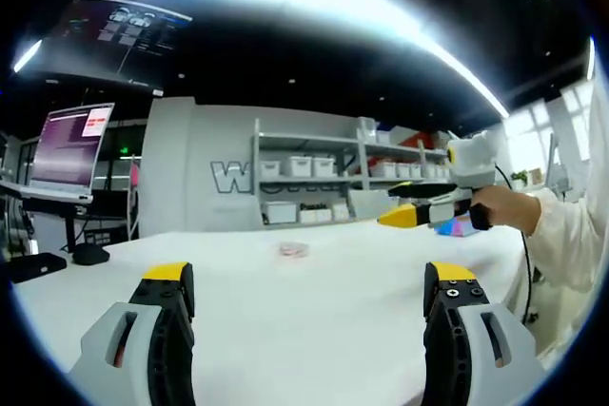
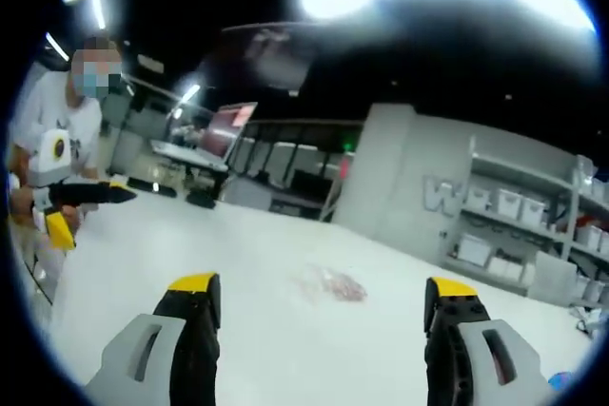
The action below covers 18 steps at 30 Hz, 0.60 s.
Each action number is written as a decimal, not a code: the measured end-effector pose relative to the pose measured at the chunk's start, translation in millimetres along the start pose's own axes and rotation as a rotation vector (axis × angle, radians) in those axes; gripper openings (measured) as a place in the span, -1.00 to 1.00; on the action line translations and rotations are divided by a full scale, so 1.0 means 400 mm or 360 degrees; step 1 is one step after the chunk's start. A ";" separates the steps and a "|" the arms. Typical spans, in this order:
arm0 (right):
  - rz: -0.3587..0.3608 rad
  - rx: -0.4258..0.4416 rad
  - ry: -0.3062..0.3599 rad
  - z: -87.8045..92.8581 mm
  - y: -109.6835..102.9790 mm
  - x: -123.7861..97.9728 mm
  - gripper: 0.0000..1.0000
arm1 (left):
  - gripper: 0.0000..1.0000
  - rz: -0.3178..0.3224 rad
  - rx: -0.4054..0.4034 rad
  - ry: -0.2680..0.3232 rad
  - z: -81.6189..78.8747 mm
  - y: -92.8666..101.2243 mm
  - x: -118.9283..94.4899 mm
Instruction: Open the resealable bag by pulling the two sides of the seal apart until the entire bag opening is separated and visibly accessible.
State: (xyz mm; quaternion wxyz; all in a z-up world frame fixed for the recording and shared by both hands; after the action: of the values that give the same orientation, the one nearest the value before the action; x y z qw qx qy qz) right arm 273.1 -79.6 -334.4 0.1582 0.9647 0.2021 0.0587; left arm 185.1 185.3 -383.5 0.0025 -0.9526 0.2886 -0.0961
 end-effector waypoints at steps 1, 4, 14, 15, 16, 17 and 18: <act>0.0004 0.0004 0.0001 0.001 0.001 -0.005 0.78 | 0.99 0.0000 0.0001 -0.0002 0.000 0.000 0.001; 0.0015 0.0030 0.0012 0.005 0.004 -0.021 0.78 | 0.99 0.0004 -0.0002 -0.0005 0.001 0.002 0.003; 0.0060 0.0052 -0.0002 0.025 0.014 -0.059 0.75 | 0.99 0.0014 -0.0005 -0.0013 0.004 0.007 0.007; 0.0063 0.0059 -0.0007 0.028 0.014 -0.063 0.75 | 0.99 0.0013 -0.0004 -0.0014 0.004 0.007 0.007; 0.0064 0.0068 -0.0012 0.030 0.014 -0.067 0.75 | 0.99 0.0012 -0.0005 -0.0015 0.005 0.006 0.007; 0.0067 0.0077 -0.0013 0.032 0.013 -0.072 0.75 | 0.99 0.0011 -0.0006 -0.0016 0.005 0.006 0.007; 0.0069 0.0083 -0.0011 0.033 0.012 -0.076 0.74 | 0.99 0.0011 -0.0007 -0.0018 0.006 0.006 0.007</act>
State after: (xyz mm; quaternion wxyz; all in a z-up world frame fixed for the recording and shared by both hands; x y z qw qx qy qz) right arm 249.5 -100.1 -346.9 0.1326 0.9729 0.1820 0.0535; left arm 186.7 181.6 -385.5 0.0023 -0.9521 0.2922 -0.0899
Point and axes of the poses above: the point that each gripper's makers call its tool centre point, and the gripper's own axes: x roughly forward along the fingers, y roughly to its right, z roughly out of its underside, the point moved 6 cm from there along -x, roughly backward along the fingers, and after that the axes turned 4 degrees about z, right-handed, at the moved point
